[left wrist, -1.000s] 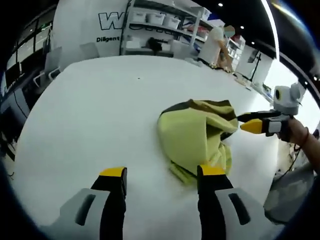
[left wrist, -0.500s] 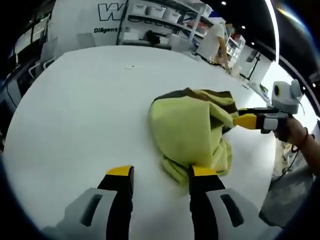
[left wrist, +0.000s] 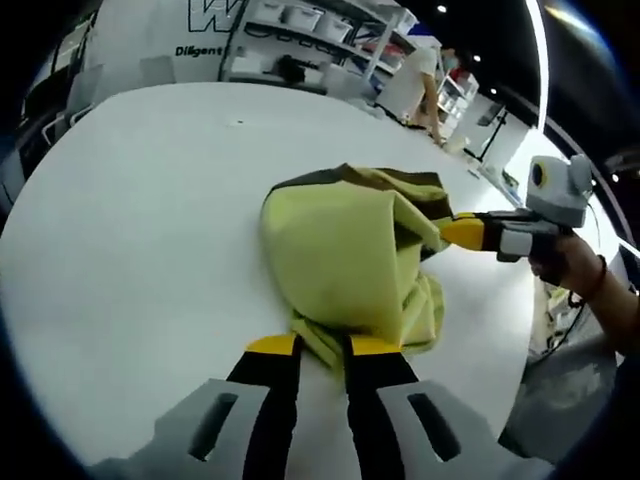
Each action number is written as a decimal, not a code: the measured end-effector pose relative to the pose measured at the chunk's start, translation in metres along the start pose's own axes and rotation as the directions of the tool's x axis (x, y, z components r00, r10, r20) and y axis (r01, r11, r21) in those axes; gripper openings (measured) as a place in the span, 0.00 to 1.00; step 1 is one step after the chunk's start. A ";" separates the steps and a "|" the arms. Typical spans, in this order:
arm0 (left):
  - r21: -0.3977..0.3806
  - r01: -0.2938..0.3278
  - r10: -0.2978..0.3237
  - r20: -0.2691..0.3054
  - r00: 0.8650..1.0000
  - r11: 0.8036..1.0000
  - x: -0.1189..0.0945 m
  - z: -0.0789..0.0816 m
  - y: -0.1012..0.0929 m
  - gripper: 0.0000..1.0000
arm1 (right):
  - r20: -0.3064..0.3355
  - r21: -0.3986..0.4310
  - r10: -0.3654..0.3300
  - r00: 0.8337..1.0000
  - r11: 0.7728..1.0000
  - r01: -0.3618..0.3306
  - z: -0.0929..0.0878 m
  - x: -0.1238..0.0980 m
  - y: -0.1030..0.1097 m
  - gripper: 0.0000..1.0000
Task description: Fold the garment on the visible template until the final outline fits inside the template.
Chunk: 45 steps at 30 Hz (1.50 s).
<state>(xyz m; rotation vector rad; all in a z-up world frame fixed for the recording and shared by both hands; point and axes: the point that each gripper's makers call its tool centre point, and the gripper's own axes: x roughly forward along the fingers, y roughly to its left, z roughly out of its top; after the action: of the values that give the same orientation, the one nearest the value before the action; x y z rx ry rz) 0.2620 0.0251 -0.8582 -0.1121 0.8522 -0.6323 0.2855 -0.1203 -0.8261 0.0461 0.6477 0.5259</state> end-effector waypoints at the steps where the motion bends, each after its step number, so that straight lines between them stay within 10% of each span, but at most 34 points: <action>1: 0.003 -0.004 0.004 -0.001 1.000 1.000 0.000 0.000 0.000 0.11 | -0.001 -0.002 -0.001 1.000 1.000 0.001 0.000 0.000 0.000 0.00; 19: 0.045 0.043 -0.041 -0.046 0.998 0.998 -0.017 -0.005 -0.010 0.00 | 0.063 -0.134 -0.064 0.996 0.988 0.072 0.034 -0.015 -0.013 0.00; 45: 0.010 0.001 -0.001 0.060 0.998 1.000 -0.078 0.010 0.003 0.00 | -0.075 -0.199 -0.193 0.978 0.964 0.175 0.051 -0.003 -0.065 0.00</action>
<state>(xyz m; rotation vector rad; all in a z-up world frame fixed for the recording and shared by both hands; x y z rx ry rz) 0.2320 0.0699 -0.8005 -0.1216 0.7914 -0.6311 0.3427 -0.1716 -0.7971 -0.2203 0.6823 0.4101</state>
